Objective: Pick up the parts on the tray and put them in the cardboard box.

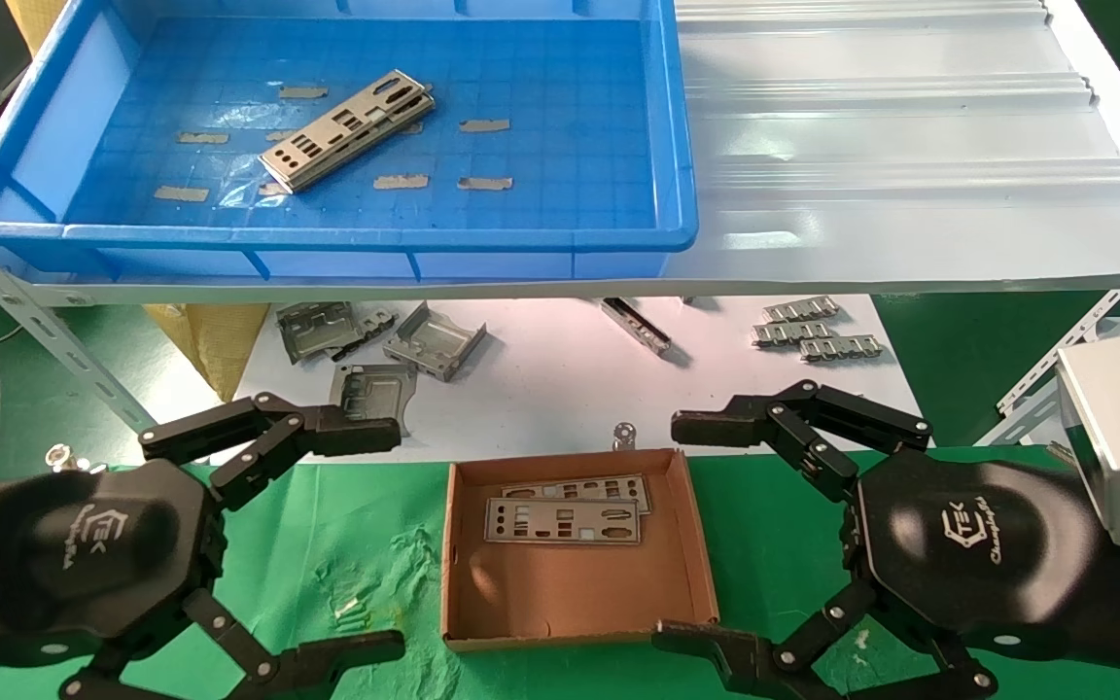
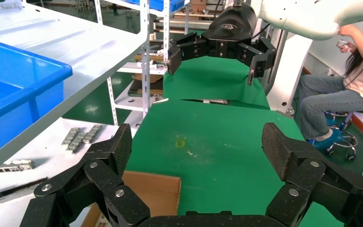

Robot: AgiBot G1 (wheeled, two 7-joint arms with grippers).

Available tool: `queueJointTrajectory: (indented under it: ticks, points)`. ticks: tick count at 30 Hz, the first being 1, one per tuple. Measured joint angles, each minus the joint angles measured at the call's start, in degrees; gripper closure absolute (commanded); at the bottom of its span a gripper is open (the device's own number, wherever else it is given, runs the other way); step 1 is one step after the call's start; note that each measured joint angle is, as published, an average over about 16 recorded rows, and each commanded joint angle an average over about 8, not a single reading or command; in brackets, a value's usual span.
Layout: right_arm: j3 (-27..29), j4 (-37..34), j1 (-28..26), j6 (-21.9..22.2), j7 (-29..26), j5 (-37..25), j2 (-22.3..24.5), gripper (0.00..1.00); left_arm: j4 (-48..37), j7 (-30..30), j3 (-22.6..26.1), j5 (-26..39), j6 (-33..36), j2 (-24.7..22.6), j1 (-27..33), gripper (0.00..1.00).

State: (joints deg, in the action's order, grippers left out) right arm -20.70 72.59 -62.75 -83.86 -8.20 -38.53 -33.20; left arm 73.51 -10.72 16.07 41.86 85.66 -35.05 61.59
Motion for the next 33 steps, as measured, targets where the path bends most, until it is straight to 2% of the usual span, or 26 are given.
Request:
queueJointTrajectory:
  ticks: [5,33]
  points:
    - [0.00,0.00,0.00,0.00,0.00,0.00,0.00,1.00,0.00,0.00,0.00,0.00,0.00,0.00,0.00,0.00]
    - [0.00,0.00,0.00,0.00,0.00,0.00,0.00,1.00,0.00,0.00,0.00,0.00,0.00,0.00,0.00,0.00]
